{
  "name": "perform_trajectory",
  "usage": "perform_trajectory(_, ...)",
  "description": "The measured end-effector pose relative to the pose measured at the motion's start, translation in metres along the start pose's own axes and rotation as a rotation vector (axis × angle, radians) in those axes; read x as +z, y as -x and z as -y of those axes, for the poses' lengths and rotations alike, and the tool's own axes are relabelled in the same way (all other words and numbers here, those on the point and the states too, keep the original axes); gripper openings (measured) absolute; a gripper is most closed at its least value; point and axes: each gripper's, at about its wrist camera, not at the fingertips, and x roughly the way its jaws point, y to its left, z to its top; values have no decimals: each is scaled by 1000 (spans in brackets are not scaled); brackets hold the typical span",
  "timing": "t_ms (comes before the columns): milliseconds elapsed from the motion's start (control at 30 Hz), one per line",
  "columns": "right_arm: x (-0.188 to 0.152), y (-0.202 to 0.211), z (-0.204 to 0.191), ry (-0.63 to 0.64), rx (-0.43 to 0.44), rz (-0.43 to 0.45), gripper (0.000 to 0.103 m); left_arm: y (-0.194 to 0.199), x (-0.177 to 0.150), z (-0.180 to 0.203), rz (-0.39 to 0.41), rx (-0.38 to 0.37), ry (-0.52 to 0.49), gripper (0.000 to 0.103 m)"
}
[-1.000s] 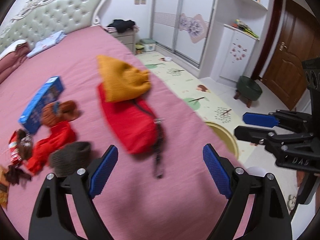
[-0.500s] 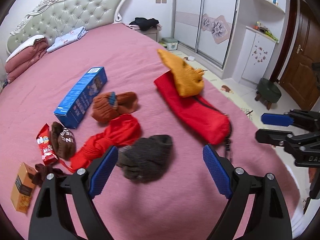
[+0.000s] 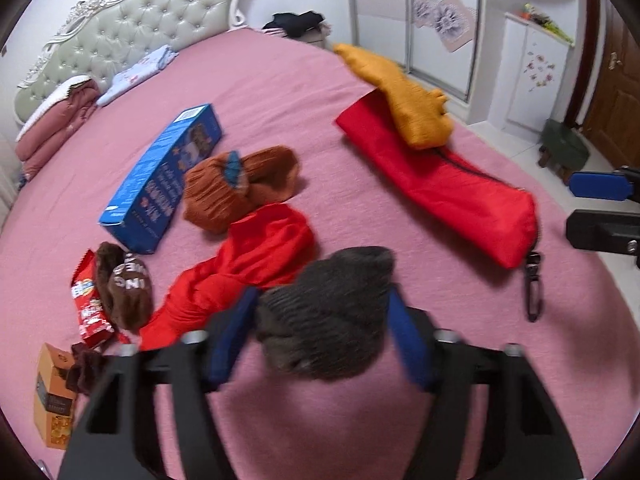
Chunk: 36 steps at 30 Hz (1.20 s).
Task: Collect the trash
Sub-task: 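Grasp the grey sock with left tool while right tool grasps the red pouch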
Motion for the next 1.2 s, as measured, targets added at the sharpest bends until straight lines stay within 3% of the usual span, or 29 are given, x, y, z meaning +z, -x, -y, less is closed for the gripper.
perform_trajectory(167,5,-21,1,-26,21,-43,72,7,0,-17,10,-48,68,38)
perform_trajectory(433,11,-56,2,-68,39,-115,71,22,-2,-20,25,-122,124,35)
perform_trajectory(567,10,-57,-8,-32,11,-116,48,29,-3,-22,36,-149,156,35)
perform_trajectory(700,9,-46,-17,4,44,-92,33,38,-7,-23,49,-159,187,35)
perform_trajectory(800,7,-33,-28,42,67,-76,28,48,-14,-26,61,-168,230,35)
perform_trajectory(967,-1,-1,-51,115,139,-48,26,70,-27,-36,82,-181,289,35)
perform_trajectory(1200,-11,37,-71,160,215,-8,24,105,-38,-35,124,-179,295,35)
